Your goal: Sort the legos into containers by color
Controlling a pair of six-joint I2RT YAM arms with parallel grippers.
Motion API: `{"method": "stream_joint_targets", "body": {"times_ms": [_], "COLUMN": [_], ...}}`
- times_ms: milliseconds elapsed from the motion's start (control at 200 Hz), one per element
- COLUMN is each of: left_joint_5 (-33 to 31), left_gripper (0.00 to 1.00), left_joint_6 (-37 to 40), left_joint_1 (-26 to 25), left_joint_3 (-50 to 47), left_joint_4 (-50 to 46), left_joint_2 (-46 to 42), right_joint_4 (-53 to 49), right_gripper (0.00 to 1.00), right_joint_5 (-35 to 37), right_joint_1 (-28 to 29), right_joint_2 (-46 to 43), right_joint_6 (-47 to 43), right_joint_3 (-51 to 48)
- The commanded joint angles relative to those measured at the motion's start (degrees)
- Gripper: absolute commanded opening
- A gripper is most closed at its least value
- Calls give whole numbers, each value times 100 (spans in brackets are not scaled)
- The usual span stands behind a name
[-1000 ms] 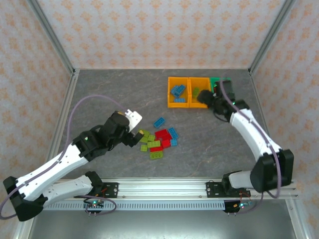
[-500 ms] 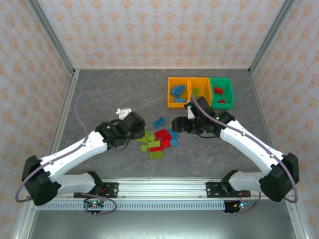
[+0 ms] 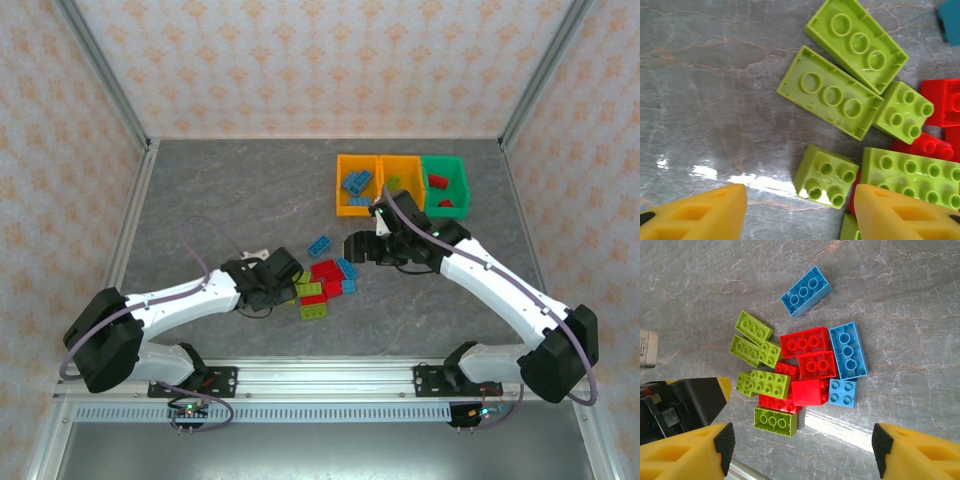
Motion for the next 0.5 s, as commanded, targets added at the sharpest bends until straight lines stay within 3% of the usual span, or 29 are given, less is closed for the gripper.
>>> {"method": "stream_joint_targets", "body": {"times_ms": [0, 495], "left_joint_5": [298, 351], "left_gripper": [59, 61], "left_joint_6": [263, 743], "left_joint_1": [-43, -49], "left_joint_3": [-23, -53], "left_joint_4": [310, 476], "left_joint_2": [189, 1014], "right_joint_4": [87, 37], "right_gripper": [74, 75], "right_joint_5": [160, 304], "right_joint_1": [6, 5], "right_joint_2": [86, 199], "right_joint_6": [90, 230], "right_joint_3": [73, 164]}}
